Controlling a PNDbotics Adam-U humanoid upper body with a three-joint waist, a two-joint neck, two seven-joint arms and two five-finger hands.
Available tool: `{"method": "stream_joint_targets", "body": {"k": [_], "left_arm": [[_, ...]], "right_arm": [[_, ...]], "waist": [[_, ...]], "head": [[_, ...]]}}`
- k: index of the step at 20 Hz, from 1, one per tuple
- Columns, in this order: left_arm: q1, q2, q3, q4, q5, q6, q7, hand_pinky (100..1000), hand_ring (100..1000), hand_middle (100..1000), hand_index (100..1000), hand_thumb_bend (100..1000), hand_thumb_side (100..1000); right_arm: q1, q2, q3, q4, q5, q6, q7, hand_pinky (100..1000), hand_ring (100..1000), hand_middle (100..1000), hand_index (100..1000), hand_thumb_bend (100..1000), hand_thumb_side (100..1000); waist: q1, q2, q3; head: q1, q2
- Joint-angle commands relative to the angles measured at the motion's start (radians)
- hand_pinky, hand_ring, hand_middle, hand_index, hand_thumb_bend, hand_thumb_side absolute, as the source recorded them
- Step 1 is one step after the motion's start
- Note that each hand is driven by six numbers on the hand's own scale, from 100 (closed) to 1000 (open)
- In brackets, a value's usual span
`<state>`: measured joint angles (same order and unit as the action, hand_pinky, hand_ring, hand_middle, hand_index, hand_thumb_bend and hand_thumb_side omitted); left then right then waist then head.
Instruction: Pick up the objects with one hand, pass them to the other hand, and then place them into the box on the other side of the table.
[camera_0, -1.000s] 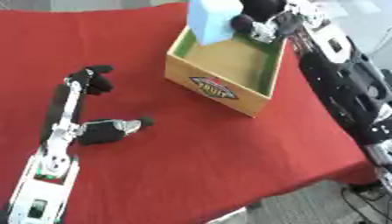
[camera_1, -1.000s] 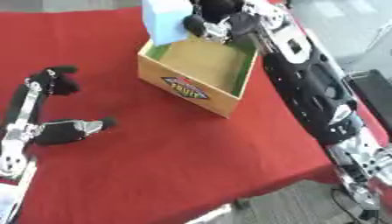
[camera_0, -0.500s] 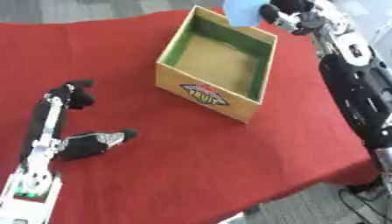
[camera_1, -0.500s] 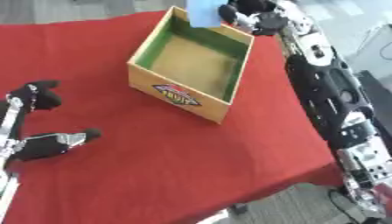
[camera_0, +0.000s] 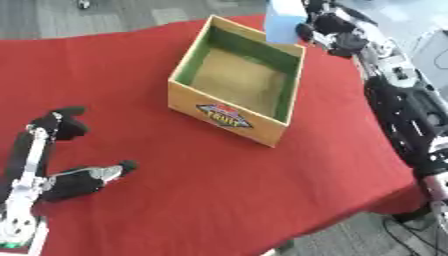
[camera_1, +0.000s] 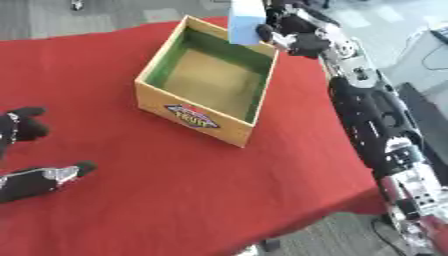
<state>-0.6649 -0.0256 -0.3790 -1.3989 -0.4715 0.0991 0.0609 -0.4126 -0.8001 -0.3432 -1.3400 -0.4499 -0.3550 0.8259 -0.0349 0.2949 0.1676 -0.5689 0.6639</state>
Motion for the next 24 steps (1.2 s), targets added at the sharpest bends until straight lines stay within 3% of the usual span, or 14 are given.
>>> {"method": "stream_joint_targets", "body": {"k": [1,9,11,12,18,24], "left_arm": [[-0.005,0.011,0.003,-0.034,-0.001,0.006,-0.005,730,639,543,794,917,211],[0.000,0.008,0.002,-0.039,-0.003,0.010,-0.012,732,641,543,794,910,225],[0.001,0.007,0.002,-0.036,-0.003,0.011,-0.013,733,641,544,794,909,230],[0.001,0.006,0.002,-0.034,-0.003,0.011,-0.013,733,641,544,795,908,233],[0.001,0.004,0.004,-0.029,-0.001,0.013,-0.008,733,640,543,795,905,238],[0.004,0.001,0.004,-0.023,-0.002,0.014,-0.008,734,639,542,796,905,240]], "right_arm": [[-0.009,-0.055,-0.003,0.027,0.025,-0.096,0.048,829,876,456,543,100,305],[-0.009,-0.050,0.028,0.078,0.072,-0.172,0.042,856,938,539,662,100,280],[-0.011,-0.048,0.032,0.070,0.057,-0.186,0.064,877,991,621,749,100,285],[-0.012,-0.047,0.034,0.065,0.049,-0.193,0.073,893,1000,704,828,100,282],[-0.009,-0.047,0.053,0.026,0.073,-0.252,0.081,951,1000,840,994,100,254],[0.000,-0.042,0.084,-0.008,0.183,-0.364,0.081,1000,1000,961,1000,100,238]], "waist": [[-0.001,-0.027,0.000],[-0.003,-0.024,0.005],[-0.003,-0.023,0.005],[-0.004,-0.023,0.005],[-0.005,-0.022,0.007],[-0.006,-0.022,0.009]], "head": [[-0.010,-0.019],[-0.008,-0.017],[-0.007,-0.015],[-0.007,-0.014],[-0.003,-0.007],[-0.003,-0.003]]}}
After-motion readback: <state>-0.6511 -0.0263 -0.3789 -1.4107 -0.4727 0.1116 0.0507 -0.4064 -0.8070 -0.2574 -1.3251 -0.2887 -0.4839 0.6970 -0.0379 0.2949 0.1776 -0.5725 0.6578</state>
